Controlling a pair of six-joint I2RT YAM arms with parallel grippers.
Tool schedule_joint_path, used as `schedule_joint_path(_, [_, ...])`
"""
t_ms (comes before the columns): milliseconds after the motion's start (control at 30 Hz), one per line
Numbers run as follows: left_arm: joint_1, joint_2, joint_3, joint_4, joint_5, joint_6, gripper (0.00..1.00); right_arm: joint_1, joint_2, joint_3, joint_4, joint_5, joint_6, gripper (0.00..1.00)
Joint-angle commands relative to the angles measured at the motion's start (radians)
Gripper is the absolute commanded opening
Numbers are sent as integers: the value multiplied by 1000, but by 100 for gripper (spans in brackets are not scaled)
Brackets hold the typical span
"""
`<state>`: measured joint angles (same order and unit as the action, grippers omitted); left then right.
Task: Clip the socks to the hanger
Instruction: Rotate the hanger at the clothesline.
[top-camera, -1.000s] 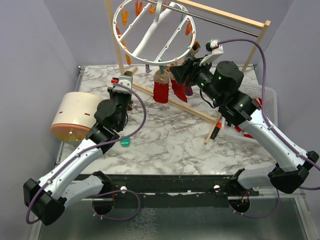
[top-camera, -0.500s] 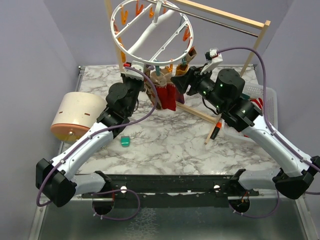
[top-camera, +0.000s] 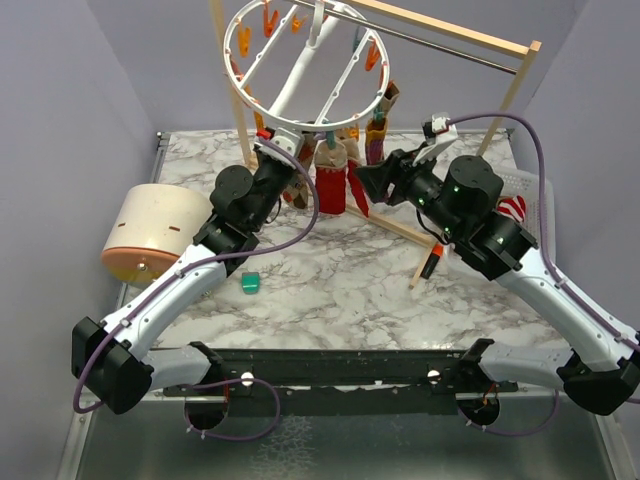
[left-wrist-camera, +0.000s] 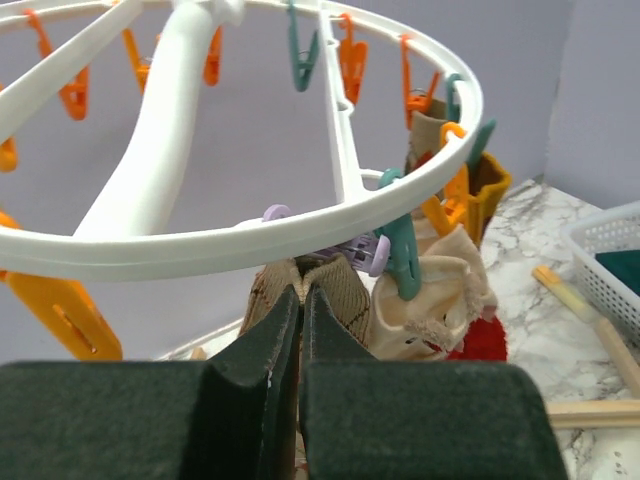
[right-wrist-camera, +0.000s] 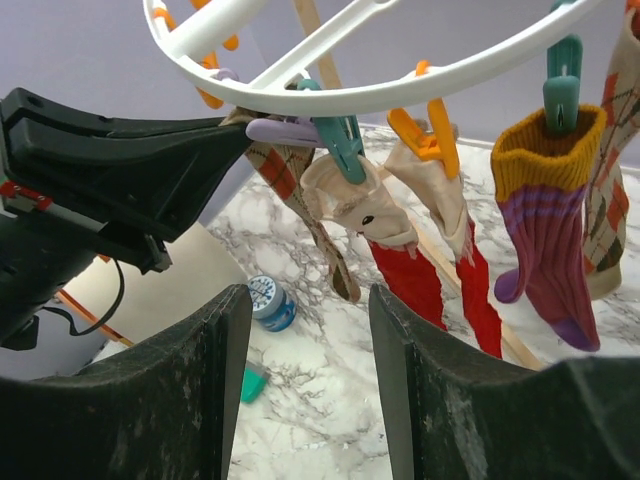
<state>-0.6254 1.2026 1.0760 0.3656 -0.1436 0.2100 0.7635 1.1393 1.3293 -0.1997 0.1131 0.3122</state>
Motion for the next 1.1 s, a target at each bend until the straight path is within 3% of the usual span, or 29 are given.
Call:
schedule_joint_path(0, [1,-16,15,30,138,-9,0,-3,-32,-23,8,51,-16,56])
schedule_joint_path(233, [-30,-9,7,27,218,-2,0,-2,-85,-95,67,110,38,56])
schedule_joint_path(667, [-60,14,-5,18,230,39,0,-2,-111,-154,140,152,51,56])
schedule_joint_path(900, [-59,-50,-113,18,153,55,0,-2,-94,-158,171,146,54,56])
schedule_joint_path(1067, [-59,-110,-201,18,0,65,0,-2,-76,-143,187,82,38,56])
